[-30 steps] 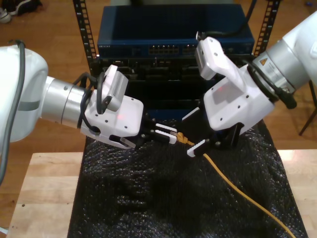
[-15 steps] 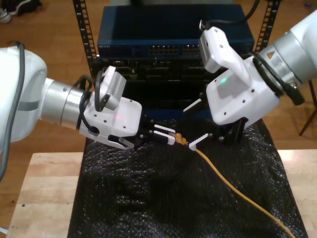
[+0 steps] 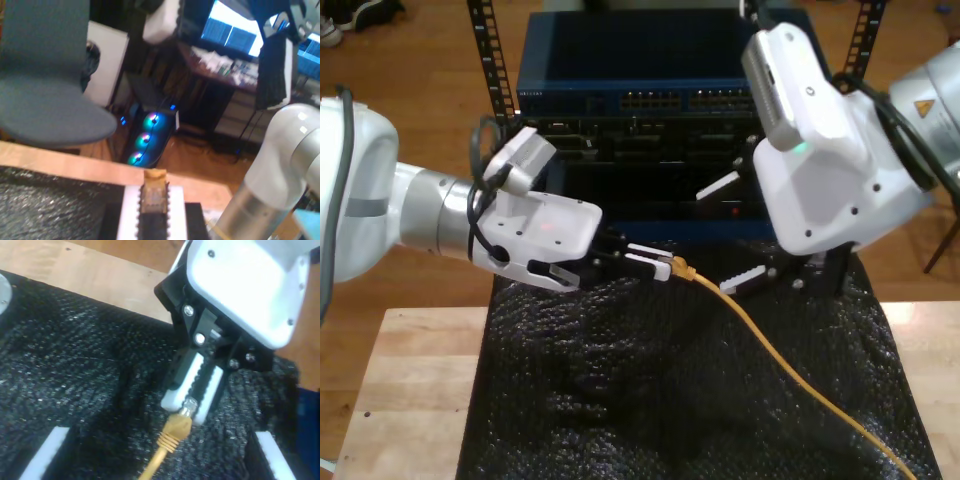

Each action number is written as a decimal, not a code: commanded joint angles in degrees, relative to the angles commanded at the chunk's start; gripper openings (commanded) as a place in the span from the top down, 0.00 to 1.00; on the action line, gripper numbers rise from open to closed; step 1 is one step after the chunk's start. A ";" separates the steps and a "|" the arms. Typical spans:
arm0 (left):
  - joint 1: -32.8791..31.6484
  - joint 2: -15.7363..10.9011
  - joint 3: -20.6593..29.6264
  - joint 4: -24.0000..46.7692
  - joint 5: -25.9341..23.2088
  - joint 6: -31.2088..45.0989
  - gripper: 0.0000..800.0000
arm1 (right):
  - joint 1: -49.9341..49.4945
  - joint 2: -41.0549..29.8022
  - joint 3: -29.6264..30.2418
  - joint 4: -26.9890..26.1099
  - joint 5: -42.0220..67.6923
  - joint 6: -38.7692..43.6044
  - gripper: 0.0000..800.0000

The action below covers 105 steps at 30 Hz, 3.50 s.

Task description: Grab the cable and plug it in

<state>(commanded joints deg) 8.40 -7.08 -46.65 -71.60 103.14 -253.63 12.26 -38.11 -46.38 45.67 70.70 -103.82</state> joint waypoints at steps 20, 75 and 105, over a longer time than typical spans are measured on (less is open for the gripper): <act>4.40 4.48 0.44 -1.85 10.90 -4.22 0.98 | 6.59 -5.98 5.45 0.00 -11.60 -2.64 0.01; 5.80 11.34 0.62 -5.89 21.71 -10.99 1.00 | 18.46 -8.62 13.10 0.18 -27.08 -7.12 0.19; 5.63 11.69 0.70 -5.71 22.15 -11.08 1.00 | 20.57 -7.82 14.15 0.18 -29.89 -7.03 0.42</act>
<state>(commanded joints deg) 14.02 4.62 -45.95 -77.32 125.30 -264.70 32.84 -45.93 -32.23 45.85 40.81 -110.86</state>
